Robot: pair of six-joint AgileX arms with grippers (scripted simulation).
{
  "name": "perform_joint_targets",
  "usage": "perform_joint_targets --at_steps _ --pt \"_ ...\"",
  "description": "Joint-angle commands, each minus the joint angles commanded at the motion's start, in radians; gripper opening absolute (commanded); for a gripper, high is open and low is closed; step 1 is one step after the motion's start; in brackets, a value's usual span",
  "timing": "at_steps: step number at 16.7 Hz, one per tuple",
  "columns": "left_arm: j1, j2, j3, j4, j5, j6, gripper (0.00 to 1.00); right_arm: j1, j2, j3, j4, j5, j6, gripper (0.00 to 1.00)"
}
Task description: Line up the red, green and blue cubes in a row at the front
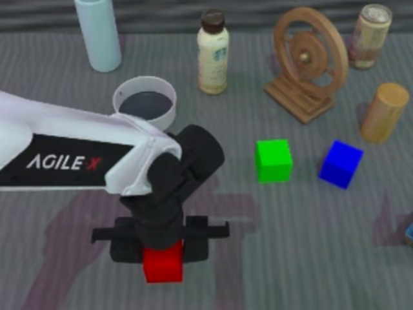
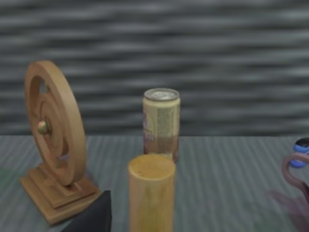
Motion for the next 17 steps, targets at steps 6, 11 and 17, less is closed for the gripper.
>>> perform_joint_targets --at_steps 6,11,17 --pt "0.000 0.000 0.000 0.000 0.000 0.000 0.23 0.000 0.000 0.000 0.000 0.000 0.000 1.00" --pt "0.000 0.000 0.000 0.000 0.000 0.000 0.60 0.000 0.000 0.000 0.000 0.000 0.000 1.00" --pt "0.000 0.000 0.000 0.000 0.000 0.000 1.00 0.000 0.000 0.000 0.000 0.000 0.000 1.00"
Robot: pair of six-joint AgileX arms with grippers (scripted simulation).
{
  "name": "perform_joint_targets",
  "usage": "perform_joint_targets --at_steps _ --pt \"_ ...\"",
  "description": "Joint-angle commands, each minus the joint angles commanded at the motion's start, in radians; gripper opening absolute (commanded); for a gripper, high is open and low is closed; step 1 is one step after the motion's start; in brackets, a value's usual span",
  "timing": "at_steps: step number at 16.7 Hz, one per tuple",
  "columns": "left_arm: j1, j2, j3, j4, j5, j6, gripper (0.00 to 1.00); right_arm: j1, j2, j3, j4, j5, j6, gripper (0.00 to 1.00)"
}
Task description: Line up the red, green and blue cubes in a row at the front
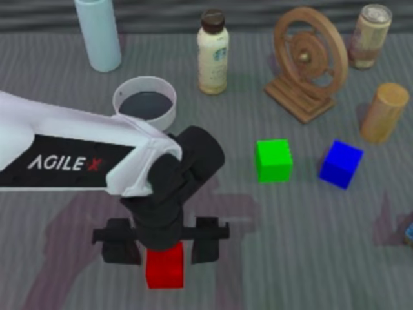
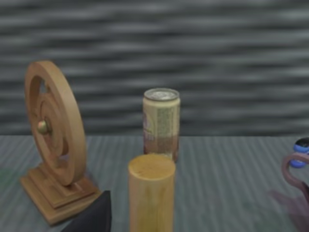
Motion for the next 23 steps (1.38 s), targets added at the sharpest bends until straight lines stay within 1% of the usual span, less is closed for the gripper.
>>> perform_joint_targets --at_steps 9,11,15,17,23 --pt "0.001 -0.002 0.003 -0.004 0.000 0.000 1.00 0.000 0.000 0.000 0.000 0.000 0.000 1.00" --pt "0.002 -0.019 0.029 -0.042 0.000 -0.003 1.00 0.000 0.000 0.000 0.000 0.000 0.000 1.00" --pt "0.012 -0.089 0.109 -0.213 0.000 -0.008 1.00 0.000 0.000 0.000 0.000 0.000 0.000 1.00" --pt "0.016 -0.120 0.139 -0.264 -0.001 -0.007 1.00 0.000 0.000 0.000 0.000 0.000 0.000 1.00" --pt "0.015 -0.133 0.139 -0.267 -0.001 -0.005 1.00 0.003 0.010 0.010 -0.007 -0.001 0.002 1.00"
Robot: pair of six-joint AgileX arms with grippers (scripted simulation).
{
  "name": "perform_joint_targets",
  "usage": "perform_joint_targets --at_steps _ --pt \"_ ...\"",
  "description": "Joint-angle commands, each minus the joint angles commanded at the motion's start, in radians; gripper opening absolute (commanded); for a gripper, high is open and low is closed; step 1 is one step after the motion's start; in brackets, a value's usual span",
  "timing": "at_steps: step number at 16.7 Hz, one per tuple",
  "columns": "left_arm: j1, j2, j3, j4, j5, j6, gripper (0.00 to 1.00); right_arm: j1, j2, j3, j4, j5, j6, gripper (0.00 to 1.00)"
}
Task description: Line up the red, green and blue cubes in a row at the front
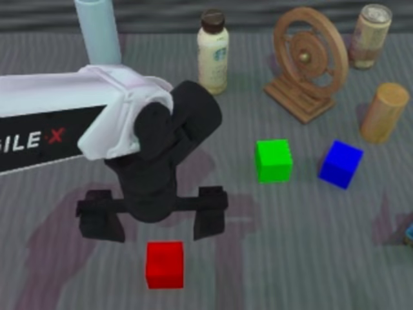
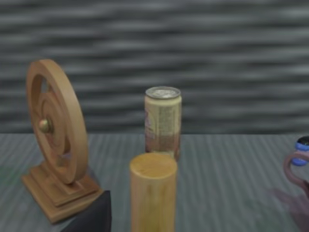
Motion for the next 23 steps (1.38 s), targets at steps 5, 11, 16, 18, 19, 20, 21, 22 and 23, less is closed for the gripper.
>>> perform_joint_targets --at_steps 5,11,16,18,19,20,21,22,23 --pt "0.077 -0.154 -0.110 0.099 -0.008 0.035 1.00 0.057 0.204 0.205 -0.130 -0.005 0.044 1.00" --pt "0.271 -0.530 -0.436 0.294 -0.018 0.148 1.00 0.172 0.788 0.724 -0.439 0.000 0.142 1.00" --pt "0.448 -0.908 -0.766 0.461 -0.020 0.308 1.00 0.283 1.399 1.208 -0.749 0.005 0.232 1.00" --pt "0.512 -1.065 -0.881 0.533 -0.018 0.384 1.00 0.326 1.617 1.385 -0.867 0.006 0.267 1.00" --pt "0.543 -1.146 -0.934 0.572 -0.016 0.424 1.00 0.347 1.717 1.469 -0.922 0.006 0.284 1.00" --pt "0.573 -1.226 -0.981 0.613 -0.014 0.464 1.00 0.366 1.812 1.550 -0.974 0.006 0.300 1.00" --pt "0.599 -1.299 -1.020 0.652 -0.012 0.500 1.00 0.385 1.900 1.629 -1.023 0.006 0.316 1.00" --pt "0.625 -1.376 -1.056 0.695 -0.008 0.539 1.00 0.403 1.983 1.705 -1.068 0.006 0.331 1.00" --pt "0.647 -1.444 -1.085 0.735 -0.005 0.573 1.00 0.419 2.061 1.778 -1.109 0.006 0.346 1.00"
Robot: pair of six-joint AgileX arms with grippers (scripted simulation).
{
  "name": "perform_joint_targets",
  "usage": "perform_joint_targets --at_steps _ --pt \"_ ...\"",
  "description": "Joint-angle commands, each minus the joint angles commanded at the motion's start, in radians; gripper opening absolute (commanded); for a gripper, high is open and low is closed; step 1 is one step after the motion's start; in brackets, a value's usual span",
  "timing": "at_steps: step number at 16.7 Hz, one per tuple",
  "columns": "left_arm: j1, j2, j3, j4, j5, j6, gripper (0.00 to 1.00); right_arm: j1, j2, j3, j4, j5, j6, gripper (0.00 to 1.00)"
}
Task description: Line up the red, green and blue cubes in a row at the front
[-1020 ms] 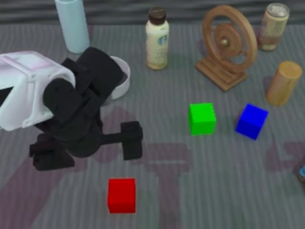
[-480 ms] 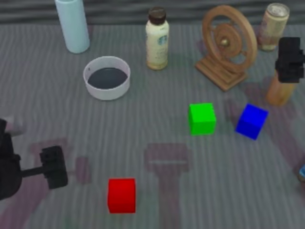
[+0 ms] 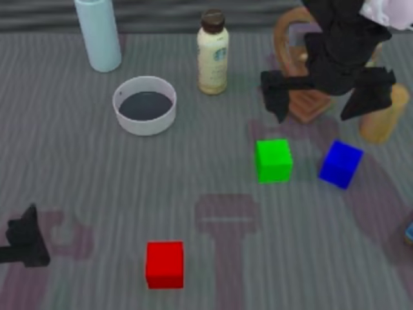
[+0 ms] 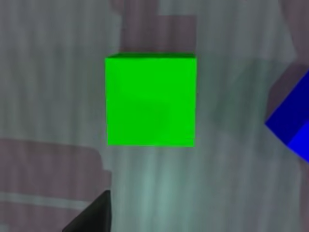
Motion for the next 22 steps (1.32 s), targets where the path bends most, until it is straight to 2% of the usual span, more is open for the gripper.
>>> perform_joint_targets --at_steps 6,14,22 --pt "0.092 -0.283 -0.086 0.208 0.016 0.148 1.00 0.064 0.311 0.308 -0.156 0.000 0.058 1.00" --pt "0.101 -0.310 -0.091 0.234 0.018 0.164 1.00 0.066 0.337 0.331 -0.166 0.000 0.063 1.00" --pt "0.101 -0.310 -0.091 0.234 0.018 0.164 1.00 0.072 0.403 0.149 0.085 0.001 0.066 1.00"
